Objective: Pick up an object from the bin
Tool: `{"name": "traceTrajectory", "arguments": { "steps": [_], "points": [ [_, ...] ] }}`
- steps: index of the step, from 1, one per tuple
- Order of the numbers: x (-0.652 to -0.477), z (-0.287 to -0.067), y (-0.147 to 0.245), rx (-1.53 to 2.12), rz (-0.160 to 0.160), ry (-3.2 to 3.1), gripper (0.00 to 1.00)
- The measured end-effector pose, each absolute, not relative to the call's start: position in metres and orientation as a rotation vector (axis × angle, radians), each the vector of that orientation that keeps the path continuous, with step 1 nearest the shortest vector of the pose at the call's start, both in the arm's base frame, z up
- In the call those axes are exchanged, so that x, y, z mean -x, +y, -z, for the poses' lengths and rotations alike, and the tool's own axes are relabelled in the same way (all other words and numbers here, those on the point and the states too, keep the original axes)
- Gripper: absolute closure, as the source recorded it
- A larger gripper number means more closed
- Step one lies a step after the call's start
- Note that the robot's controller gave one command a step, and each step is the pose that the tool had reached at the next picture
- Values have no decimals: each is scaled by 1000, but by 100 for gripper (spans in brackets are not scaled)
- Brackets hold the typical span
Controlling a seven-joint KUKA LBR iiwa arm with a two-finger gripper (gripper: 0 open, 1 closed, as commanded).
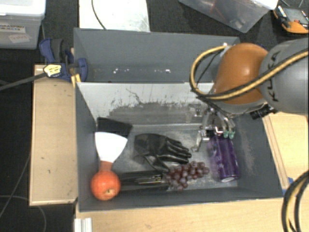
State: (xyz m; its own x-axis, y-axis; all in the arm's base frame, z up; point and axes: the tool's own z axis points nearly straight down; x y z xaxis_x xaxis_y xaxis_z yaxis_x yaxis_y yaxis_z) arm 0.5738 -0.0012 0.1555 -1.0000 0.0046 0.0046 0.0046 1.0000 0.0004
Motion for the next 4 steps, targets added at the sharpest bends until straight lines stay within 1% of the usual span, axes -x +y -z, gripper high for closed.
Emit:
{"name": "traceTrajectory", "arguments": {
  "steps": [1,2,3,4],
  "points": [
    [-576,-159,-1,7,1,-3144,0],
    [-584,-71,91,-108,3,-3143,0],
    [-571,-128,108,-224,-4,-3150,0],
    [-501,-99,131,202,3,-3133,0]
  ]
}}
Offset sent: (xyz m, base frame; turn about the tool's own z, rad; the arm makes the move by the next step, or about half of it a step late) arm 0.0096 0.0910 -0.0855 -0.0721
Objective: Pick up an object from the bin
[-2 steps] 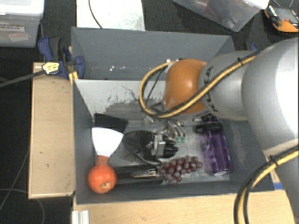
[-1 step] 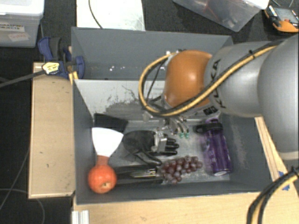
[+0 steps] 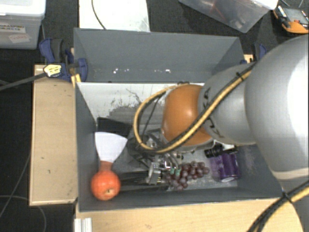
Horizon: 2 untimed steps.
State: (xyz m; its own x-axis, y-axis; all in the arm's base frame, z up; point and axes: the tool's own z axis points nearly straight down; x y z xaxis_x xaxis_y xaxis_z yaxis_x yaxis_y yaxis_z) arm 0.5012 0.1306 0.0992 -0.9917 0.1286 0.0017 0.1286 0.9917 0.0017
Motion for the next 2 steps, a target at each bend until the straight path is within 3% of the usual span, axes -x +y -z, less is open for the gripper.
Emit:
{"name": "traceTrajectory", "arguments": {
  "steps": [1,2],
  "points": [
    [-556,-73,111,-29,2,-3155,0],
    [-548,-75,127,86,-5,-3148,100]
  ]
}}
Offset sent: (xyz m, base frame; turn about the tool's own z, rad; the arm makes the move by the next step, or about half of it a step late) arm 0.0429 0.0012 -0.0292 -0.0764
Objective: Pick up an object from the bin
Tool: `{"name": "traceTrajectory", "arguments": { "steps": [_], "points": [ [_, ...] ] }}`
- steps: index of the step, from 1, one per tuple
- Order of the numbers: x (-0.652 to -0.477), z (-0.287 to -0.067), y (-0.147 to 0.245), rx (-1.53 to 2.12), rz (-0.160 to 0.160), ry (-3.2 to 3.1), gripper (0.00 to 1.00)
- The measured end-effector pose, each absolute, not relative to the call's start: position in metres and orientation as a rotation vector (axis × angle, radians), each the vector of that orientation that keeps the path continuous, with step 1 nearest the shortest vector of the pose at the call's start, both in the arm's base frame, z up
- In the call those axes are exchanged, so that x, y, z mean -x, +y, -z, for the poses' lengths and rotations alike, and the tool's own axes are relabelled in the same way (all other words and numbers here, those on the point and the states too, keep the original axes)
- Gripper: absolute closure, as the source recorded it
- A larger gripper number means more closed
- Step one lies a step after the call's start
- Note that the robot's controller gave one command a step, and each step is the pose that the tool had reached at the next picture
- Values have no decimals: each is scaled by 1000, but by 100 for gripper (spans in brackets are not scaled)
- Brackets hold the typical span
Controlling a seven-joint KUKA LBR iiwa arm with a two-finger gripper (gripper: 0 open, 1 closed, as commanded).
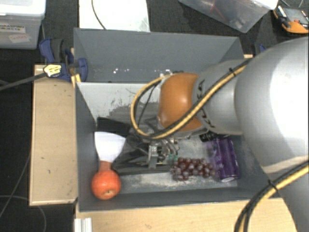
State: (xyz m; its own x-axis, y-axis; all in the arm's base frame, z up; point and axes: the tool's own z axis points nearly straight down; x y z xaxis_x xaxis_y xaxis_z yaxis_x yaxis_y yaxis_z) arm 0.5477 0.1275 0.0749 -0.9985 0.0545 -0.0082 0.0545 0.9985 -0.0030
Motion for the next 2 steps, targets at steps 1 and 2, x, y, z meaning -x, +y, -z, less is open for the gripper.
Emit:
{"name": "traceTrajectory", "arguments": {
  "steps": [1,2],
  "points": [
    [-548,-75,127,-85,5,3132,100],
    [-545,-97,126,-87,9,3139,100]
  ]
}}
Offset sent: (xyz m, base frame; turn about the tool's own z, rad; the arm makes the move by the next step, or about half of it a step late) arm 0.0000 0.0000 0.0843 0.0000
